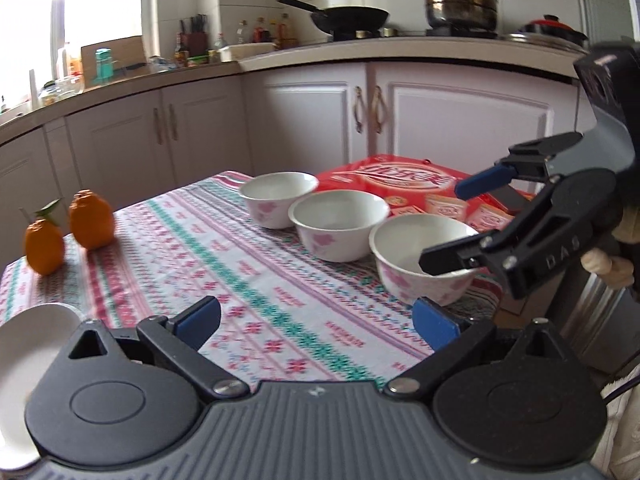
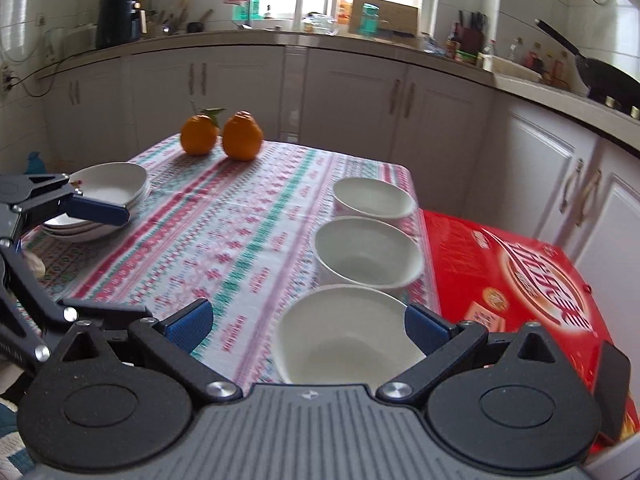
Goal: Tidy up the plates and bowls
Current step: 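Grasp the rim of a pink-flowered white bowl with the right tool, then carry the held bowl with the right tool across the table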
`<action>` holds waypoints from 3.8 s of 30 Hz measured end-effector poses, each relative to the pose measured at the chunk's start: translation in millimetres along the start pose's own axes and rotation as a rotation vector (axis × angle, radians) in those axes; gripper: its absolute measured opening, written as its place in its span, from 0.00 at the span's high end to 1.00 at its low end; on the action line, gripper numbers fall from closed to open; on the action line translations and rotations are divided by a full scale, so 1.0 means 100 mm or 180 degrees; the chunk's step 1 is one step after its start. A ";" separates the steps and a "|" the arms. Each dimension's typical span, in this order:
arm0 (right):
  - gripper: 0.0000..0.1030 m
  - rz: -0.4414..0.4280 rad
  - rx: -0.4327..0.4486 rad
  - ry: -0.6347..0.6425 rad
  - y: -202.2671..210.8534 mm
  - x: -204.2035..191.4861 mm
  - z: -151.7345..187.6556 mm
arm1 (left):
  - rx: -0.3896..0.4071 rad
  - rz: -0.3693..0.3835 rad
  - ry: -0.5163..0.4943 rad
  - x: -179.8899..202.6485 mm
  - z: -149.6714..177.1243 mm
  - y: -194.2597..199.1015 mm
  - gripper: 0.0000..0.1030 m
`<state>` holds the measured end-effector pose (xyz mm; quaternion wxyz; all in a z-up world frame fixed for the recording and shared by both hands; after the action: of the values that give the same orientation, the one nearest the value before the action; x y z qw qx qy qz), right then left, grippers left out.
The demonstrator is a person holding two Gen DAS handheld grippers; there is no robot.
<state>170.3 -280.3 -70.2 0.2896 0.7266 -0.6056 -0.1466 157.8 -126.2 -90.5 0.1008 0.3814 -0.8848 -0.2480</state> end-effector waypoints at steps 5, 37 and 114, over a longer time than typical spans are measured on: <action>0.00 -0.0041 -0.0093 -0.0272 -0.05 0.22 0.11 | -0.0083 0.0171 -0.0124 0.26 0.01 -0.27 0.01; 0.00 -0.0597 -0.0542 -0.0712 -0.52 0.48 0.32 | -0.0197 0.0598 -0.0287 0.81 0.01 -0.78 0.02; 0.24 -0.1501 -0.0513 -0.0404 -0.77 -0.68 -0.46 | -0.0206 0.0048 0.0167 -0.24 0.13 -0.02 0.16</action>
<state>242.1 -195.5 -88.8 0.2658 0.8116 -0.4228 -0.3032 170.6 -105.3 -102.2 0.1381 0.3777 -0.8762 -0.2657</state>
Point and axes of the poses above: each gripper's, at about its wrist camera, not at the fingertips, and y roughly against the way its jaws point, x to its right, z to its underside, the point moved 9 cm from there along -y, roughly the way its jaws point, and after that the axes turned 4 degrees about y, right-handed, at the moved point
